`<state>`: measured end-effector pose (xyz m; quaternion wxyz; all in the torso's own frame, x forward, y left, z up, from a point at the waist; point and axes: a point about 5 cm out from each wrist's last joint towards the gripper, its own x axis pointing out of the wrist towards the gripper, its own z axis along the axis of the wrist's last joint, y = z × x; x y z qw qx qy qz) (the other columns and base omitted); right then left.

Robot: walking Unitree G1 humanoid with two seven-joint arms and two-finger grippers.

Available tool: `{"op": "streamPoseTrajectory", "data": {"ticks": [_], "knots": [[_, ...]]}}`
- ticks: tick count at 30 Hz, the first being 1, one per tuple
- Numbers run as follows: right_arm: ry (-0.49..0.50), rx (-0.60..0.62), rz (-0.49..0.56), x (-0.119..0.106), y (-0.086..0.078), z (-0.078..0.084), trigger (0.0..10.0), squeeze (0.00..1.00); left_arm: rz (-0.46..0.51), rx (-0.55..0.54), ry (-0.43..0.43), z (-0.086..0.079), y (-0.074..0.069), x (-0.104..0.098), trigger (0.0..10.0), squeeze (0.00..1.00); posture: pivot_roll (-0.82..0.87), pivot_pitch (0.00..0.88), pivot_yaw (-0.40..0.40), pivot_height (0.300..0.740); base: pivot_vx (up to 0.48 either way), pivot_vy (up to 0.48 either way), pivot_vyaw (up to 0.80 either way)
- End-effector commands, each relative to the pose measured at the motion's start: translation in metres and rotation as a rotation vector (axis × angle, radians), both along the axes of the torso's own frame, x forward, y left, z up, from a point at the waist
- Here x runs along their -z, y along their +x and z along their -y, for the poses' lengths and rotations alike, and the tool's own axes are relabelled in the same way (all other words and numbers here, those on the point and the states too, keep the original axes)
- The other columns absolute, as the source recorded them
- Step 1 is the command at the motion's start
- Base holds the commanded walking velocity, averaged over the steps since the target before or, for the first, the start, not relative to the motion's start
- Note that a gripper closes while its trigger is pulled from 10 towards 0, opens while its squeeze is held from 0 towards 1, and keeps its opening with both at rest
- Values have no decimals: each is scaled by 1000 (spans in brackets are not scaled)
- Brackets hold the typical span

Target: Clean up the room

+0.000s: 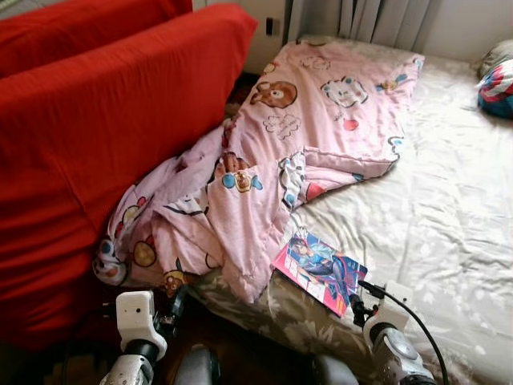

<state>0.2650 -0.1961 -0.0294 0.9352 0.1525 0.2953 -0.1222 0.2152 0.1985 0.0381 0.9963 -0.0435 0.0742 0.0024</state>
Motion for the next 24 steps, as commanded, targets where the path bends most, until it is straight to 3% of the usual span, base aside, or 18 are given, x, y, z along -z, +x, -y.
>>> {"op": "streamPoseTrajectory", "data": {"ticks": [1,14,24], "knots": [[10,24,-32,5,-5,2,10000,0,-19,5,-3,-1,-5,0,10000,0,123,271,-4,655,0,0,0],[37,55,-65,10,-11,2,10000,0,-64,16,23,-4,-28,-9,10000,0,152,329,12,655,0,0,0],[55,11,-23,4,-2,-3,10000,0,-74,24,48,-5,-38,-19,10000,0,183,364,21,655,0,0,0]]}}
